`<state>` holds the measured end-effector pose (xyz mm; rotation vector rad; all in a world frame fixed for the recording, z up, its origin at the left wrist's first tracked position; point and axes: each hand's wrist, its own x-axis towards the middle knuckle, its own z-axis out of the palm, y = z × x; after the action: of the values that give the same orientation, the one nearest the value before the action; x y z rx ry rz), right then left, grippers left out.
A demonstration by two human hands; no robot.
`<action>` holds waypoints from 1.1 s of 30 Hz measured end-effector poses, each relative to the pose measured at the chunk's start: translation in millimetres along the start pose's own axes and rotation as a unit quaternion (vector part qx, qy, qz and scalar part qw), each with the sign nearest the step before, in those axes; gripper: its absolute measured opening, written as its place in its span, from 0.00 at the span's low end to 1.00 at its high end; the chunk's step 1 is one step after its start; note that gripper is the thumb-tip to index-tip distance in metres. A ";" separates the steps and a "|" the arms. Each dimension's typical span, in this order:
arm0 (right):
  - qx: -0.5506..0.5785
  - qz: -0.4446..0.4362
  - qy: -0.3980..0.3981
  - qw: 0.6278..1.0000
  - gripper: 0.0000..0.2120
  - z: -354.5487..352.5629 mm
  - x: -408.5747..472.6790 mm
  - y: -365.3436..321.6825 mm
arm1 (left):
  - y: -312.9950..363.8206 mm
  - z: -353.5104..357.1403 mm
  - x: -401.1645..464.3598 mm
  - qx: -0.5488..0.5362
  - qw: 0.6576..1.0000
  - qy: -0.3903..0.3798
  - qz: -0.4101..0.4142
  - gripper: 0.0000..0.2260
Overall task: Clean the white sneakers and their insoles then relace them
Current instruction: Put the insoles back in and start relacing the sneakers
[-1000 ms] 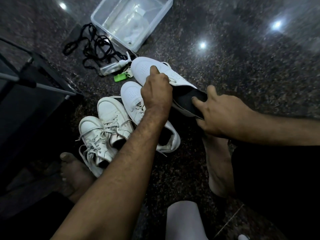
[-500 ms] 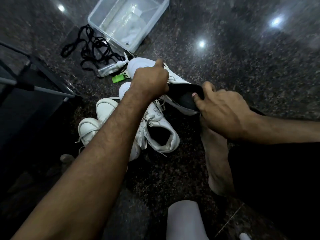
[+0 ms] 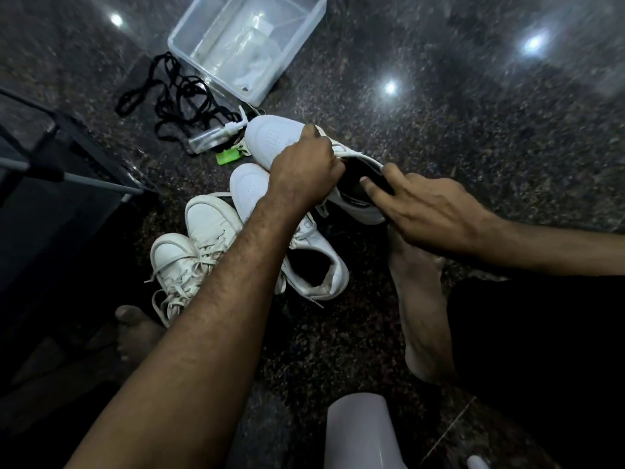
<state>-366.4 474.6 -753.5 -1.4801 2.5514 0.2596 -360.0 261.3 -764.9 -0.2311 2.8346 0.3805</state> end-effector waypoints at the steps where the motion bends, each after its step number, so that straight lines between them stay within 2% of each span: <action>1: 0.009 0.001 -0.003 1.000 0.26 -2.6 1.2 -0.1 | 0.1 -0.3 0.3 0.005 1.000 0.000 0.005 0.11; 4: 0.030 0.014 -0.025 0.999 0.25 -12.4 8.0 -6.5 | -2.0 -0.6 -0.2 0.026 0.999 -0.006 0.025 0.11; 11: 0.084 0.019 -0.019 0.996 0.11 -7.4 25.9 -9.7 | -8.3 2.0 -6.8 0.018 0.999 0.012 0.040 0.12; 22: 0.066 0.017 0.035 0.997 0.10 6.9 60.6 -24.4 | -12.5 6.7 -8.5 -0.059 0.998 0.032 0.007 0.13; 26: 0.144 0.036 0.044 0.988 0.11 5.5 67.1 -23.9 | -12.9 4.1 -7.7 -0.082 0.996 0.036 0.001 0.12; 29: 0.152 0.062 0.064 0.984 0.13 14.3 77.9 -24.2 | -9.3 0.8 -9.1 -0.115 0.992 0.048 0.013 0.11; 33: 0.147 0.020 0.011 0.989 0.09 20.8 96.1 -24.4 | -12.4 2.9 -14.0 -0.175 0.984 0.031 -0.028 0.09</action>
<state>-390.7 387.0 -798.3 -1.3281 2.5051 -0.1237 -343.6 252.0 -766.5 -0.3959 2.7960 0.8739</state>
